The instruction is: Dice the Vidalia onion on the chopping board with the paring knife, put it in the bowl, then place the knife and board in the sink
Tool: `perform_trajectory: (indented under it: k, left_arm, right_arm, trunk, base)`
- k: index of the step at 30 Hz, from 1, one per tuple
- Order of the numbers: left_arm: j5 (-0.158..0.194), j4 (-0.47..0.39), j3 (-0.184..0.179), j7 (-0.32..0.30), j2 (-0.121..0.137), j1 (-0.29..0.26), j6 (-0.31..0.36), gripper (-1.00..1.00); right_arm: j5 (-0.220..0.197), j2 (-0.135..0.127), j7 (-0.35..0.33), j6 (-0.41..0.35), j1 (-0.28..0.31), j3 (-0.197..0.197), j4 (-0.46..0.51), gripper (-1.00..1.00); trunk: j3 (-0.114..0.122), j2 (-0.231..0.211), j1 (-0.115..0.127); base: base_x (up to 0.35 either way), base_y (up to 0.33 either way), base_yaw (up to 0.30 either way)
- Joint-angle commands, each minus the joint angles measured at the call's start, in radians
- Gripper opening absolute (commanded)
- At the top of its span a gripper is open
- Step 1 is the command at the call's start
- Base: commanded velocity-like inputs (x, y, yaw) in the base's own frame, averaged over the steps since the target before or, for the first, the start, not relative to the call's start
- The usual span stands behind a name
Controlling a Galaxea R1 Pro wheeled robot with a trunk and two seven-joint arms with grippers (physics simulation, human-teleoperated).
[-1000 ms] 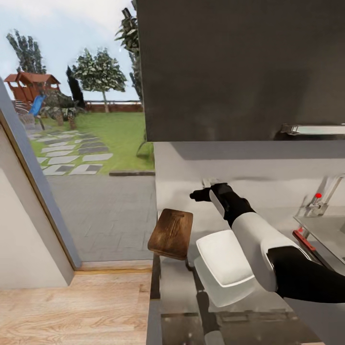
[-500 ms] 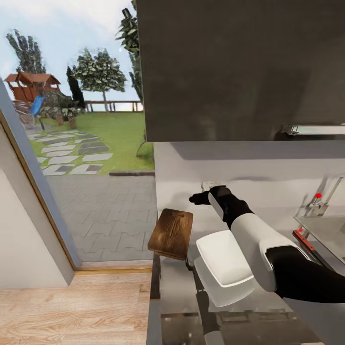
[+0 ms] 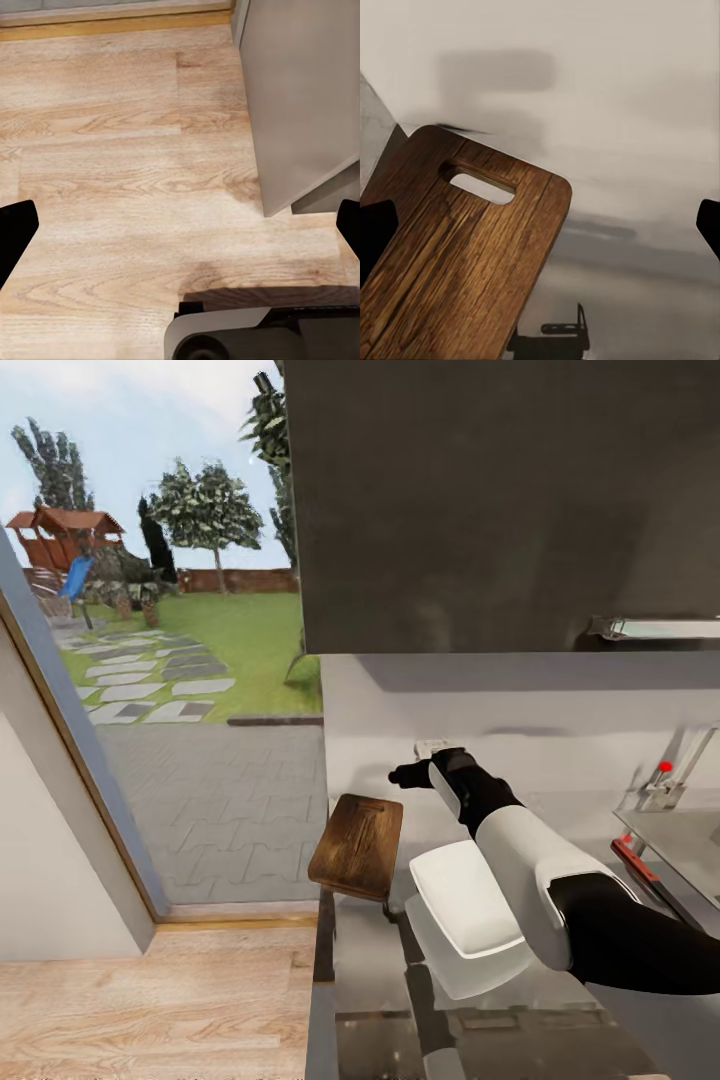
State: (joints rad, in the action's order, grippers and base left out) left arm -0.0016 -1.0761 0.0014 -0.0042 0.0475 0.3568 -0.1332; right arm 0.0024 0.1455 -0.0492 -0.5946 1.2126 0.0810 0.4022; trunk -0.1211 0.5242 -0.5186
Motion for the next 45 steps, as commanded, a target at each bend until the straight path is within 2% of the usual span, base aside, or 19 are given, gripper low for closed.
perform_trajectory:
  k: [1, 9, 10, 11, 16, 31, 45]
  left_arm:
    - [0.000, 0.000, 0.000, 0.000, 0.000, 0.000, -0.002, 1.00]
    - [-0.001, 0.028, 0.001, 0.000, -0.001, -0.001, -0.002, 1.00]
    - [-0.001, 0.034, 0.001, 0.000, -0.001, -0.001, -0.002, 1.00]
    - [-0.001, 0.041, 0.002, 0.000, -0.001, -0.001, -0.002, 1.00]
    - [-0.001, 0.045, 0.002, 0.000, -0.001, -0.001, -0.002, 1.00]
    - [-0.001, 0.079, 0.002, 0.000, -0.004, -0.004, -0.003, 1.00]
    - [-0.001, 0.077, 0.001, 0.000, -0.004, -0.004, -0.003, 1.00]
  right_arm:
    - [0.001, 0.000, -0.002, -0.005, 0.001, 0.005, 0.001, 1.00]
    - [0.000, 0.000, -0.004, 0.004, 0.001, 0.004, 0.009, 1.00]
    - [-0.001, 0.000, -0.004, 0.028, 0.001, 0.003, 0.004, 1.00]
    - [-0.001, 0.000, -0.002, 0.094, 0.001, 0.003, 0.000, 1.00]
    - [-0.001, 0.000, 0.000, 0.139, 0.001, 0.003, -0.001, 1.00]
    - [-0.001, -0.006, -0.008, 0.147, 0.001, 0.003, -0.001, 1.00]
    - [-0.001, -0.005, -0.009, 0.148, 0.001, 0.003, -0.033, 1.00]
  trunk:
    - [-0.003, 0.002, 0.000]
    - [-0.015, 0.002, 0.000]
    - [-0.015, 0.002, 0.000]
    - [-0.015, 0.002, 0.000]
    - [-0.016, 0.002, 0.000]
    - [-0.016, 0.002, 0.000]
    - [-0.016, 0.002, 0.000]
  base:
    - [0.000, 0.000, 0.000]
    - [0.000, 0.000, 0.000]
    - [0.000, 0.000, 0.000]
    - [0.000, 0.000, 0.000]
    - [0.000, 0.000, 0.000]
    - [0.009, 0.000, 0.000]
    - [0.163, 0.000, 0.000]
